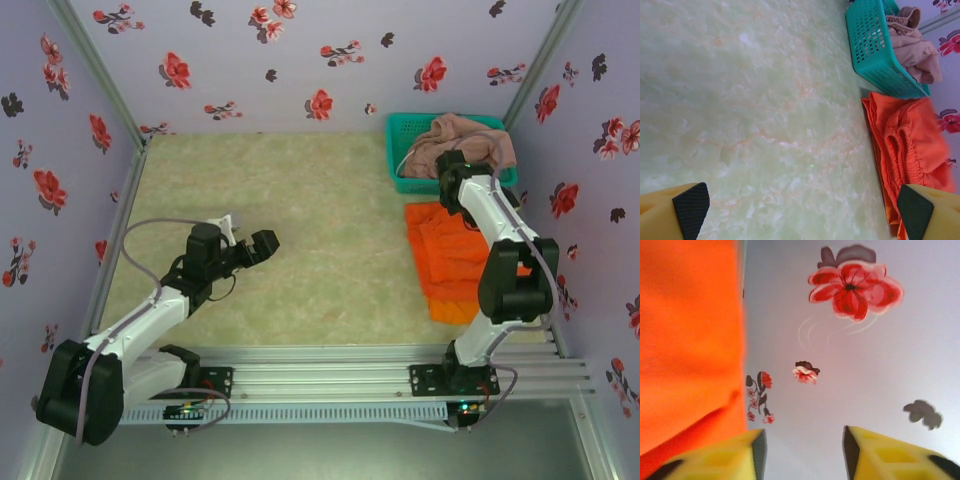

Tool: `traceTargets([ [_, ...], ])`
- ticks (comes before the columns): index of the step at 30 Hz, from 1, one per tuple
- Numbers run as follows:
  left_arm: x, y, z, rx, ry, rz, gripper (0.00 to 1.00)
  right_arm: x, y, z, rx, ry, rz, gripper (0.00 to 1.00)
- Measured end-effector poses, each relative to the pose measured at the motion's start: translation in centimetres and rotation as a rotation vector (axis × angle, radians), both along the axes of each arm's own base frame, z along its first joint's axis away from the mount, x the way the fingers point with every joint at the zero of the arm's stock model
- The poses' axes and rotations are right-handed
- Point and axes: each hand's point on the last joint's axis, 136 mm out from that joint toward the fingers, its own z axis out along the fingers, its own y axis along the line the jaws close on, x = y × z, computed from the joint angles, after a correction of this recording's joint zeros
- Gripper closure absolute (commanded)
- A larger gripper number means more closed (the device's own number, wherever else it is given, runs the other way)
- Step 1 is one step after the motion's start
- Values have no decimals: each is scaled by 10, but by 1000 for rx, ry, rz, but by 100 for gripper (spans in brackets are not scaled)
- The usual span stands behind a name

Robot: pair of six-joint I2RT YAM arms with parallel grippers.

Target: Fold and stack the shorts

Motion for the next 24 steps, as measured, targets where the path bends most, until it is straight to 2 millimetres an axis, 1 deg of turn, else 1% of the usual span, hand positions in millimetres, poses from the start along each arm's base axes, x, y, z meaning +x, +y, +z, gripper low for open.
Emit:
traceTargets([
  [2, 1, 1, 1, -2, -2, 1, 1, 3, -6, 0, -8, -7, -31, 26],
  [3, 1, 1, 1, -4, -4, 1, 1, 6, -7, 4, -2, -25, -46, 18],
  [4, 1, 1, 2, -6, -9, 2, 1, 12, -7, 10, 24, -70, -66, 14],
  [6, 0, 3, 5, -11, -19, 5, 0, 26, 0, 25, 113, -182, -91, 9],
  [7, 0, 4, 7, -15, -27, 8, 0, 32, 7, 33, 172, -247, -93, 2],
  [9, -1, 7, 10, -22, -44, 14, 1, 41, 28, 46, 293, -350, -69, 1],
  [11, 0, 8, 12, -27, -56, 20, 1, 46, 59, 59, 414, -422, -15, 1],
  [13, 0, 9, 13, -30, -62, 21, 1, 55, 87, 72, 499, -474, 39, 1],
  [15, 1, 9, 14, -31, -66, 21, 1, 72, 113, 84, 568, -521, 79, 1],
  [17, 1, 9, 14, -32, -66, 20, 1, 97, 126, 92, 610, -570, 85, 1],
  [18, 0, 9, 14, -32, -65, 19, 1, 107, 129, 92, 616, -586, 80, 1],
  [20, 0, 9, 15, -34, -66, 18, 1, 135, 131, 86, 621, -615, 58, 1],
  [23, 0, 9, 16, -37, -70, 18, 0, 180, 132, 64, 616, -635, 24, 1],
  [24, -1, 9, 17, -38, -74, 19, 1, 195, 132, 53, 615, -637, 13, 1],
])
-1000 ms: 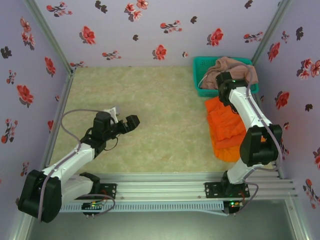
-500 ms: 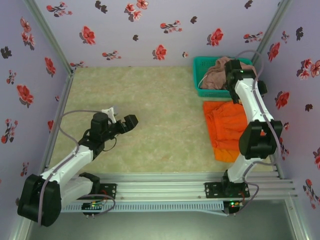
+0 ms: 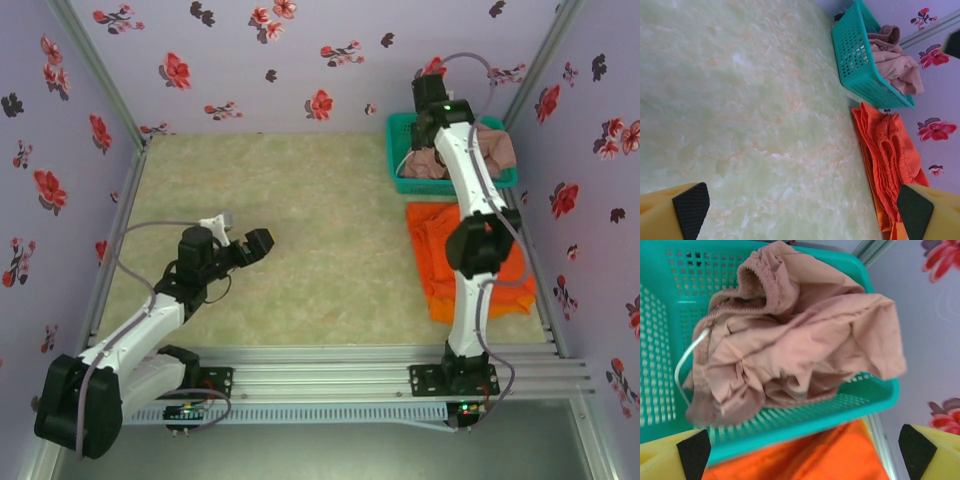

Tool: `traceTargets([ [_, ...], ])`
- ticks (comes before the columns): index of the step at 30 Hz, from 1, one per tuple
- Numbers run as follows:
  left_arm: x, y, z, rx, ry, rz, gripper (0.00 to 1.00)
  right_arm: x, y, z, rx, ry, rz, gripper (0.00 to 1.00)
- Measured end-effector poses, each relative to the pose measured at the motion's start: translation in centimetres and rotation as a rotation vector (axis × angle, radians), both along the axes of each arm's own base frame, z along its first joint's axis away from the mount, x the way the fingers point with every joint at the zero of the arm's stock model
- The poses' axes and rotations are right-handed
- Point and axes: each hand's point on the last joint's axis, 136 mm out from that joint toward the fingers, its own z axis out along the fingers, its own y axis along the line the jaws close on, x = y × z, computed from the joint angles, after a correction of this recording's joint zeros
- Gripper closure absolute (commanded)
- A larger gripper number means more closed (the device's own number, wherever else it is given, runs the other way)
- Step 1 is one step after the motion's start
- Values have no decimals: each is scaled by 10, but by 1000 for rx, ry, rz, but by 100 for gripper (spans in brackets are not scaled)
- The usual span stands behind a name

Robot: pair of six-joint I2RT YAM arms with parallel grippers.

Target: Fold and stack the shorts

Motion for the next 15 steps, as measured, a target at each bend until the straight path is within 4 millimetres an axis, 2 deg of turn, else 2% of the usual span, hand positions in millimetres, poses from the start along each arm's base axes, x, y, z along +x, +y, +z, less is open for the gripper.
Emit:
traceTargets([
  [3, -2, 1, 3, -7, -10, 1, 1, 30, -6, -34, 1, 15, -25, 1],
  [7, -5, 2, 5, -12, -21, 1, 0, 45, -21, -76, -4, 66, -61, 1],
  [10, -8, 3, 5, -14, -27, 1, 0, 51, -36, -98, -6, 86, -87, 1],
  [15, -9, 4, 5, -15, -31, 1, 0, 58, -61, -119, 1, 95, -129, 1],
])
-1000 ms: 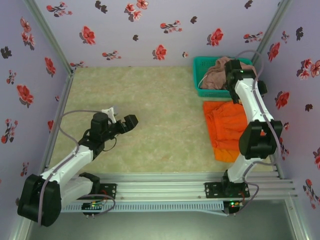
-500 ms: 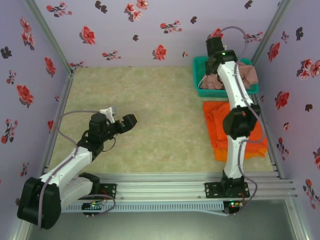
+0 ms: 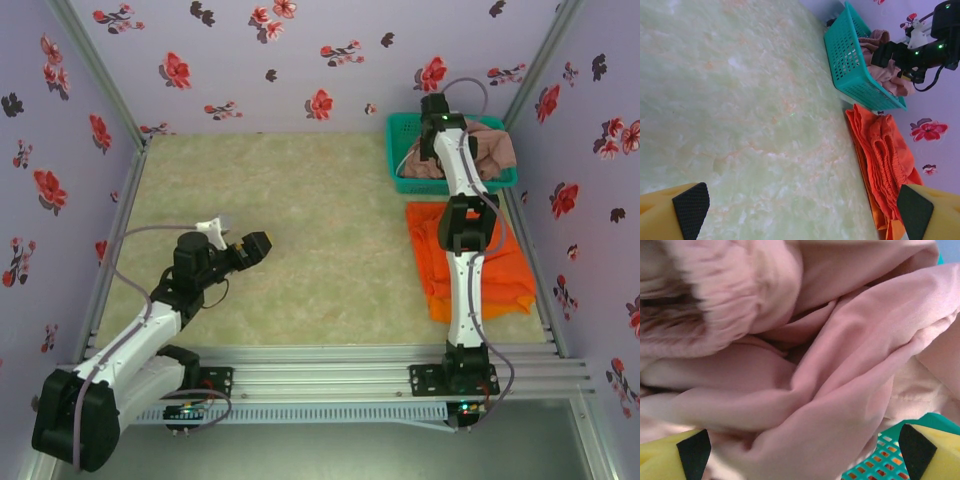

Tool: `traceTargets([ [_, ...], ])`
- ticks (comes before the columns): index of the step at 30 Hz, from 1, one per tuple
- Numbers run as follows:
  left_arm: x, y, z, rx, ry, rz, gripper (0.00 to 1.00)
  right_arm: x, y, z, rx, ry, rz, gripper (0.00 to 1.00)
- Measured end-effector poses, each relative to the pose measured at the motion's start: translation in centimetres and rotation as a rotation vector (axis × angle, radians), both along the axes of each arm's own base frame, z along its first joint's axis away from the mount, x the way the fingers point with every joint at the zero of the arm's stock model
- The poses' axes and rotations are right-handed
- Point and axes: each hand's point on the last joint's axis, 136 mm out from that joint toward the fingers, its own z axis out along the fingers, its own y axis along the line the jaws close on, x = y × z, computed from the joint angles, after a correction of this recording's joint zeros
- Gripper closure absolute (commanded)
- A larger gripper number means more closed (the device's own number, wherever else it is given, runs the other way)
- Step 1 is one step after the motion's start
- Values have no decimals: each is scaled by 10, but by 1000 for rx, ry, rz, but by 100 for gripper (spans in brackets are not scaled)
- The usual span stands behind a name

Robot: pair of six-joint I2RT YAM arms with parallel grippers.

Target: Fold and stack the shorts

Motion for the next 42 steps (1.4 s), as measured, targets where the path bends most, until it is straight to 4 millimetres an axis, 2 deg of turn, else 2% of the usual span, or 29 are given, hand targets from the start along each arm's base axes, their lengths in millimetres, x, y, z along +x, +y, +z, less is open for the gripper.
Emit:
traceTargets([
  [1, 0, 0, 0, 0, 0, 0, 0, 1, -4, -3, 4, 0, -6, 1],
  [5, 1, 1, -1, 0, 2, 4, 0, 4, -15, -16, 26, 10, -18, 21],
  [6, 1, 1, -1, 1, 4, 5, 0, 4, -17, -18, 32, 12, -19, 28],
  [10, 2, 1, -4, 3, 9, 5, 1, 5, -15, -24, 72, 14, -14, 68],
  [12, 3, 1, -3, 3, 9, 6, 0, 8, -11, -22, 96, -1, -9, 82],
  [17, 3, 1, -3, 3, 9, 6, 1, 14, 1, -13, 182, -52, 0, 100],
  [20, 3, 1, -3, 3, 9, 6, 1, 15, 10, 5, 233, -95, 3, 100],
  [22, 3, 1, -3, 2, 8, 6, 0, 15, 16, 27, 257, -137, 12, 100],
  [24, 3, 1, -3, 2, 8, 6, 0, 13, 24, 58, 272, -193, 30, 100],
  [27, 2, 1, -3, 1, 6, 6, 0, 7, 46, 118, 283, -307, 82, 100],
  [30, 1, 2, -1, -3, -2, 6, 1, -3, 81, 179, 297, -426, 161, 100],
  [32, 1, 2, 1, -5, -8, 6, 0, -15, 107, 223, 312, -516, 226, 100],
  [37, 0, 2, 0, -10, -5, 9, 0, -51, 167, 311, 426, -695, 415, 100],
  [42, -1, 2, -1, -17, 3, 13, 0, -88, 210, 371, 564, -804, 607, 100],
])
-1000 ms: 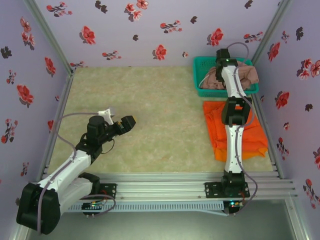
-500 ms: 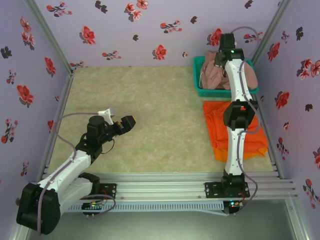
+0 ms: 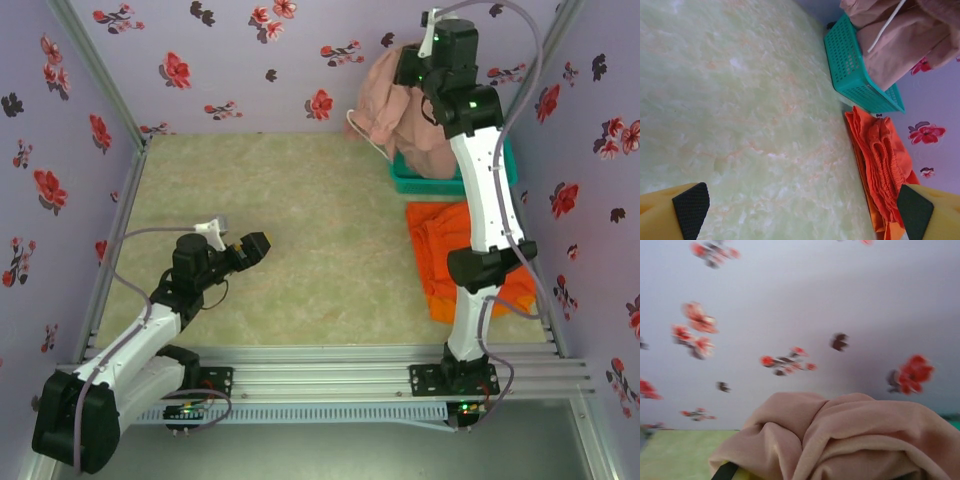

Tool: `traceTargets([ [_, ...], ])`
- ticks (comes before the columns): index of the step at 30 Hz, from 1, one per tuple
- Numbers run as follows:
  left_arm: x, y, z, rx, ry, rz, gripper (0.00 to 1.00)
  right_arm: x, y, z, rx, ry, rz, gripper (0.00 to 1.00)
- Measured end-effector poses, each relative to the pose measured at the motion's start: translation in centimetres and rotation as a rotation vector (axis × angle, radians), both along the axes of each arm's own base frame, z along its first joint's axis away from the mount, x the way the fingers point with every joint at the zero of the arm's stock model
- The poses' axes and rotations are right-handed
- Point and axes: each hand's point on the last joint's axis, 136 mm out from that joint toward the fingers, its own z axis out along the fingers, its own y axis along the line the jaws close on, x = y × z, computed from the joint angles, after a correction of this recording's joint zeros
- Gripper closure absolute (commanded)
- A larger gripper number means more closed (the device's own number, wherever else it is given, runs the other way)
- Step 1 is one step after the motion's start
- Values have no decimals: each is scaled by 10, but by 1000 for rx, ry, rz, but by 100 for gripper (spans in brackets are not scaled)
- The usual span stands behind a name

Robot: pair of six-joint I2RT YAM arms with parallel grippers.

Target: Fold and stack the shorts

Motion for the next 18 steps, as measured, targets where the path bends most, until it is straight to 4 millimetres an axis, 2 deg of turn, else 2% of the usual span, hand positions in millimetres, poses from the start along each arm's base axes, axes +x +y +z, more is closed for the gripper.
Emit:
traceTargets([
  [4, 0, 0, 2, -5, -3, 2, 1, -34, 50, 29, 54, -63, 218, 100],
  [7, -1, 1, 7, -13, -17, 5, 1, -57, 83, 34, 76, -69, 369, 98],
  [9, -2, 1, 12, -19, -33, 6, 0, -68, 97, 35, 81, -65, 440, 97],
  [11, -3, 3, 17, -23, -52, 12, 1, -72, 103, 30, 73, -53, 472, 80],
  [15, -4, 7, 28, -37, -87, 34, 1, -73, 97, -5, 5, 28, 452, 32],
  [18, -6, 11, 31, -44, -100, 55, 0, -71, 80, -50, -84, 119, 369, 20],
])
